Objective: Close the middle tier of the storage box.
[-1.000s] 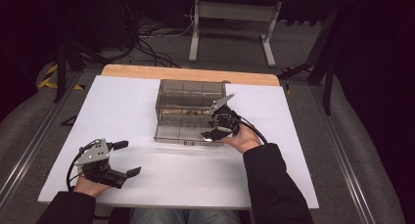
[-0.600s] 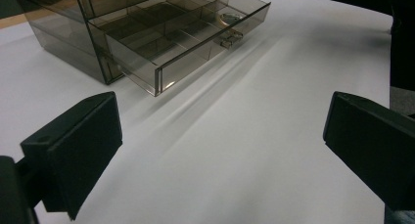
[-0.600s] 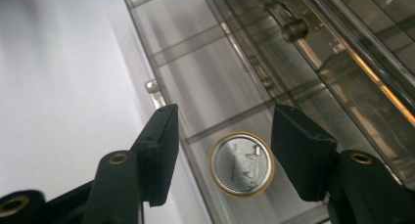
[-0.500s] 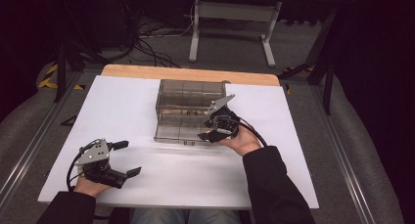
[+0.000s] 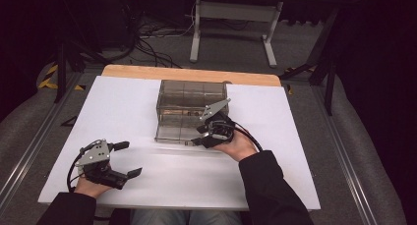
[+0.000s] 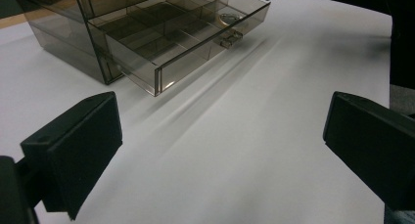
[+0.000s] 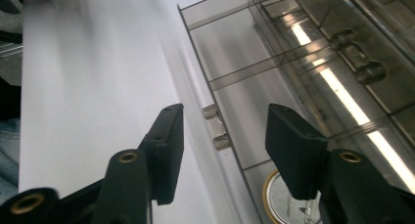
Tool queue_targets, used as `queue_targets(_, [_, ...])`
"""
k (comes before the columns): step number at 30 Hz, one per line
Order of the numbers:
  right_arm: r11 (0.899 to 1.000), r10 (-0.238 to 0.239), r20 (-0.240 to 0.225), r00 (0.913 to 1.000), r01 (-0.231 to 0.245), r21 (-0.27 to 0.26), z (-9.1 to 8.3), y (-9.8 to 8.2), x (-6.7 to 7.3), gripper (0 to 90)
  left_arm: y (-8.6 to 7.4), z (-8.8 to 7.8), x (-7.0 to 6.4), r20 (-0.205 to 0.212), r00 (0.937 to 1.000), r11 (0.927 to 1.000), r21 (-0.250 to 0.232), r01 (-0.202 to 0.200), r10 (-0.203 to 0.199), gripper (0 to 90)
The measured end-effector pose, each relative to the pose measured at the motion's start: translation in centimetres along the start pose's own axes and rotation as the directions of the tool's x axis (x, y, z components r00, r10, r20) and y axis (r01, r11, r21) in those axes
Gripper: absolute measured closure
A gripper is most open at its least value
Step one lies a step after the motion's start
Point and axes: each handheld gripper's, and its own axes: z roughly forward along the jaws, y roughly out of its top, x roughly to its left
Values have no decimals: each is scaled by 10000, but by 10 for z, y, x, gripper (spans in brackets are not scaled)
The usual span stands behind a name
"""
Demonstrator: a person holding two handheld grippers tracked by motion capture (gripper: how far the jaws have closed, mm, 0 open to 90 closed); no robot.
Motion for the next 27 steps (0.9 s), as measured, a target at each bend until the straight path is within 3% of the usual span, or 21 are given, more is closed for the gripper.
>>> queue_targets(8, [9999, -86, -404, 9991, 82, -100, 8, 1, 8, 609, 0, 0, 0, 10, 10000, 10000, -8, -20, 20, 18])
queue_targets(21, [9997, -223, -719, 9972, 226, 39, 22, 2, 15, 688, 0, 0, 0, -11, 10000, 10000, -29, -18, 18, 18])
queue_targets(27, [9991, -271, -1005, 9946, 302, 300, 31, -1, 15, 860, 0, 0, 0, -13, 10000, 10000, -35, -23, 23, 18])
